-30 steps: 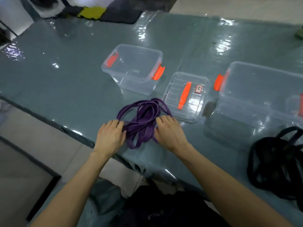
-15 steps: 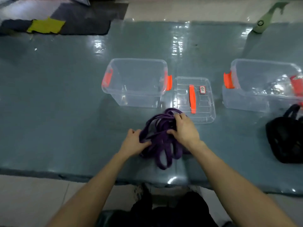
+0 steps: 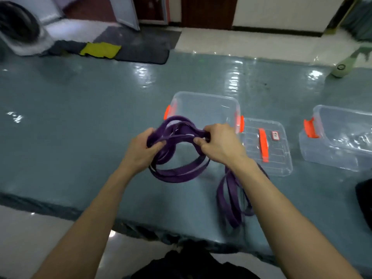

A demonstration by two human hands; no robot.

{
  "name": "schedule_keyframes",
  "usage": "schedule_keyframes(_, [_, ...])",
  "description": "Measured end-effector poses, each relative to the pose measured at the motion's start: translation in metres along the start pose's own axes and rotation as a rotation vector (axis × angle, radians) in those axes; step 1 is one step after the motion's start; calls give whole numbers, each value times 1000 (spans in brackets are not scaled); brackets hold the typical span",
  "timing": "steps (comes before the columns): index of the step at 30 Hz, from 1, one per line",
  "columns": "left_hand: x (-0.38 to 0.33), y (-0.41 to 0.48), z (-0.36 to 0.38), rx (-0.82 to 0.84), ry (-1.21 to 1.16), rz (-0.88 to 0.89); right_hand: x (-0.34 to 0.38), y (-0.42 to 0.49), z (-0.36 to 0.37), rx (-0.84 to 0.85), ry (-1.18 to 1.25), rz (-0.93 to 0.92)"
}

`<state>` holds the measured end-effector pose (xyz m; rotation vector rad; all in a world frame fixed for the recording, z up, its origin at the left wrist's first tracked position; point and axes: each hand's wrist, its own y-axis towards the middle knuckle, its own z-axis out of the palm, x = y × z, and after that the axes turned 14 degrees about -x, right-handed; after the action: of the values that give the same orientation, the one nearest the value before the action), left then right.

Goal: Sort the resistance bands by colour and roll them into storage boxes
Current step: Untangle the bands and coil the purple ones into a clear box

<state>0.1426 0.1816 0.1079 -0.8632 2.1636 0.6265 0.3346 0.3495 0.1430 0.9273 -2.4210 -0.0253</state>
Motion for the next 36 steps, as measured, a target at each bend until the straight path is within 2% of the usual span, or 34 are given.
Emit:
schedule_keyframes(3, [18,10,-51,-106,13,-41,52,17,21,-1,35,-99])
schedule_keyframes(6, [47,19,-86,-278,-14,-106,95,32,47,-80,98,-157])
schedule_keyframes(8, [77,24,-100,-311,-86,-231,113,37,72,-100,114,-136])
schedule_keyframes(9, [95,25,-102,-235,-111,-321,118,37,87,-79,139,-77])
schedule_keyframes(12, [161,21,-99,133,-156,-582,118,28,149,77,126,150])
schedule_keyframes(14, [210,13,-90,215,-189,-728,113,8,194,254,60,279])
schedule_keyframes(17, [269,2,-78,192,-102,-671,120,-28,246,410,109,400])
schedule_keyframes(22, [297,15,-69,212,-207,-637,137,-57,291,266,5,388])
schedule_keyframes(26, [298,27,-52,213,-191,-635,139,-63,298,297,5,456])
schedule_keyframes(31, [313,39,-47,242,-185,-686,136,-49,293,264,118,627])
schedule_keyframes(33, [317,55,-70,92,-220,-617,129,-49,291,243,158,678])
schedule_keyframes(36, [340,85,-126,-332,-251,-570,118,-47,284,161,265,813])
